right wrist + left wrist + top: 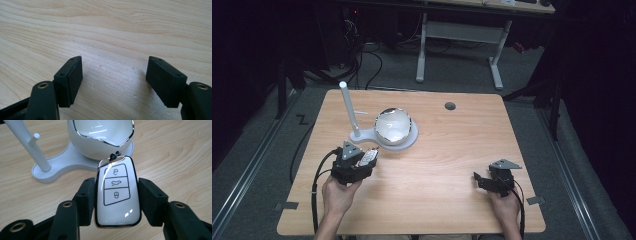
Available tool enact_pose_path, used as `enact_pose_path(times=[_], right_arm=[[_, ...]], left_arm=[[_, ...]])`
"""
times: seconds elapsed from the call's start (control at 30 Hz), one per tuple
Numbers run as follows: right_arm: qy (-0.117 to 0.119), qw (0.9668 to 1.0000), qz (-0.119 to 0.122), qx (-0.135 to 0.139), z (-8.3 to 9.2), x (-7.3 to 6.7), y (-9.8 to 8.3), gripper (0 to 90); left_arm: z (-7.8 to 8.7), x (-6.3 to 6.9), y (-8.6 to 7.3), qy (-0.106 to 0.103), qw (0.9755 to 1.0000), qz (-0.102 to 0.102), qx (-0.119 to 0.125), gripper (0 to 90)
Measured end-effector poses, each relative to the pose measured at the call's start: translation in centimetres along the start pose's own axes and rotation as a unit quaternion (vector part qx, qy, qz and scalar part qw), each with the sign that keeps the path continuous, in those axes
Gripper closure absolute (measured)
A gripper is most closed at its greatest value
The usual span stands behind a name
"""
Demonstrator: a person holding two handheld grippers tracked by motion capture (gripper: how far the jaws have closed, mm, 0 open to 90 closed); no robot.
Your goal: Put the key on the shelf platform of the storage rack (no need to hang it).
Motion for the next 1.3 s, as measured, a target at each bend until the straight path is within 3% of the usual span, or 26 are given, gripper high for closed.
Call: enact_pose_path(times=[0.17,0.3,0.67,1.07,1.3], right_arm=[[0.000,1.0000,0.000,0.000,0.0,0.0,0.0,30.0],[0.000,1.0000,0.001,0.000,0.0,0.0,0.0,29.9],[0.001,1.0000,0.004,0.001,0.0,0.0,0.0,29.9],[0.002,1.0000,0.005,0.001,0.0,0.0,0.0,29.9],[0.002,1.0000,0.005,0.001,0.0,0.0,0.0,29.9]], left_arm=[[0.6,0.3,1.2,-0.011,0.9999,-0.005,0.004,50.1],[1.1,0.7,2.5,-0.032,0.9994,-0.003,0.015,50.2],[1.4,1.2,4.9,-0.064,0.9976,-0.008,0.026,50.1],[1.4,1.2,7.3,-0.073,0.9968,-0.018,0.026,50.1],[1.7,1.0,9.4,-0.074,0.9964,-0.020,0.035,50.1]])
Point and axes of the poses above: each handheld gripper's, and its own axes: z roughly backward along the jaws, y roughly out of its top, x roughly to its right, the point moved 2 cm from there along -z, roughly forward along the jaws, and after that the axes turned 10 degrees about -y, right-handed, at the moved point
